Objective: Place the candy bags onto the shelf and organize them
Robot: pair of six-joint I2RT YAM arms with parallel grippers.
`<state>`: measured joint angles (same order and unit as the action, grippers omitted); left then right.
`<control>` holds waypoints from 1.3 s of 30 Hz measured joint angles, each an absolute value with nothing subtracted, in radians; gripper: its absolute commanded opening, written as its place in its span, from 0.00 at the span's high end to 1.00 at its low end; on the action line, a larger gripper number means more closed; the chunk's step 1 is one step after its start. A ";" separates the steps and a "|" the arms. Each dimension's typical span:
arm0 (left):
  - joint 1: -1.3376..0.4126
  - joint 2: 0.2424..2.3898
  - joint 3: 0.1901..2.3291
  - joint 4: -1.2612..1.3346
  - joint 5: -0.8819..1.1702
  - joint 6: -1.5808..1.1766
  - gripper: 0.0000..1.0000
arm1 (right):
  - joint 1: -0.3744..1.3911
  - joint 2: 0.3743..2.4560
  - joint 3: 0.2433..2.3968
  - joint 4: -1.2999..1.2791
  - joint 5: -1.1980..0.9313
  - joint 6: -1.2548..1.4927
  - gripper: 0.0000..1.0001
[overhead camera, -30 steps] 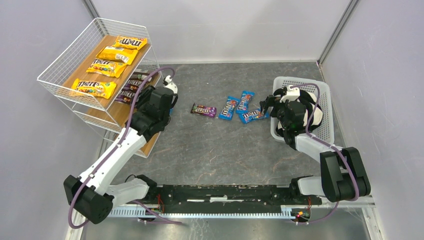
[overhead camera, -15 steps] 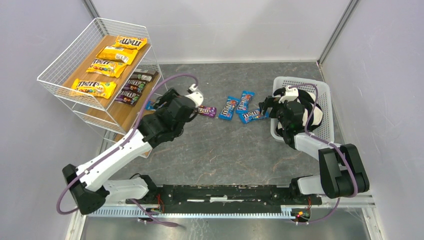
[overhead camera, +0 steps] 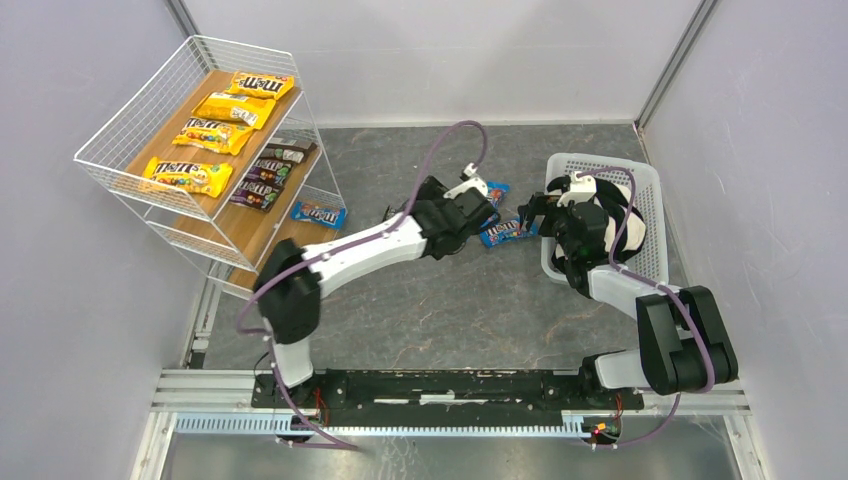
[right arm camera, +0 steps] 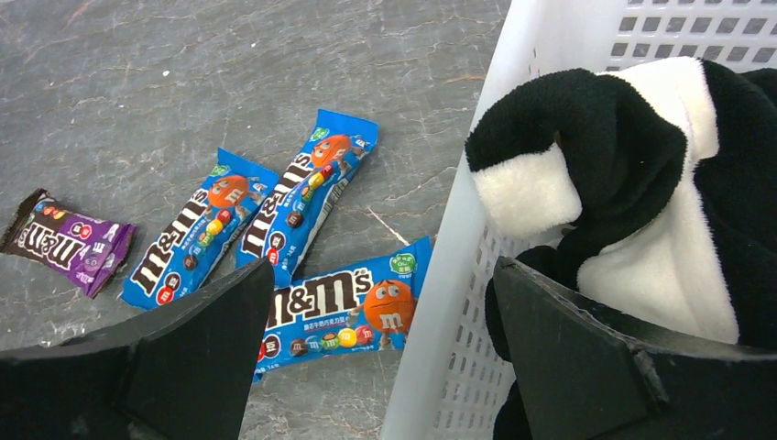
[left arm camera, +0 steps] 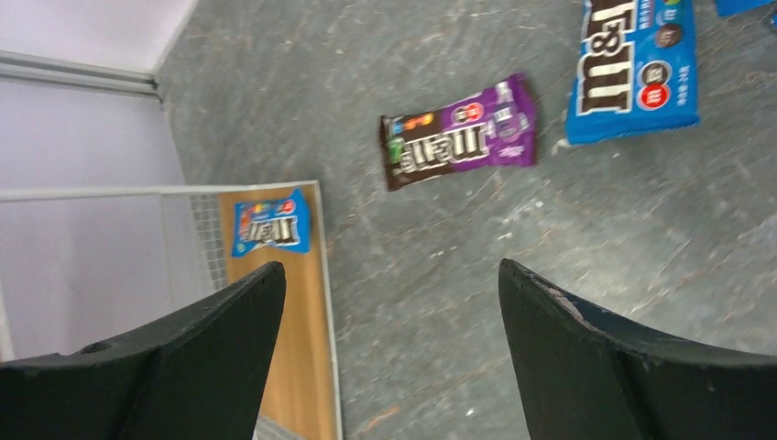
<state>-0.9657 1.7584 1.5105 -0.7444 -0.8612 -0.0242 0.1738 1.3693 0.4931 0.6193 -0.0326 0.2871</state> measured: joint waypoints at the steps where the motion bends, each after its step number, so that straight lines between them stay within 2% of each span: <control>1: -0.966 1.809 1.529 -0.739 -0.861 -0.043 0.12 | 0.174 1.369 0.493 0.619 -0.029 0.286 0.02; 3: -0.966 1.895 1.562 -0.728 -0.864 -0.075 0.12 | 0.174 1.370 0.493 0.620 -0.023 0.284 0.02; 8: -0.966 2.003 1.579 -0.692 -0.888 -0.123 0.01 | 0.173 1.383 0.493 0.620 -0.022 0.283 0.02; 12: -0.964 2.012 1.579 -0.645 -0.889 -0.165 0.00 | 0.167 1.390 0.493 0.619 -0.022 0.283 0.02; 15: -0.957 2.018 1.581 -0.605 -0.889 -0.189 0.06 | 0.167 1.391 0.494 0.620 -0.023 0.283 0.02; 21: -0.896 2.102 1.615 -0.567 -0.841 -0.241 0.30 | 0.160 1.404 0.500 0.619 -0.026 0.284 0.02; 28: -0.831 2.177 1.647 -0.566 -0.804 -0.247 0.31 | 0.154 1.408 0.501 0.620 -0.028 0.284 0.02; 39: -0.838 2.241 1.708 -0.569 -0.801 -0.247 0.32 | 0.147 1.420 0.505 0.619 -0.046 0.288 0.02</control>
<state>-0.8383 2.2414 1.7084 -0.5686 -0.8009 -0.2466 0.1474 1.4204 0.5045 0.6193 -0.0456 0.2878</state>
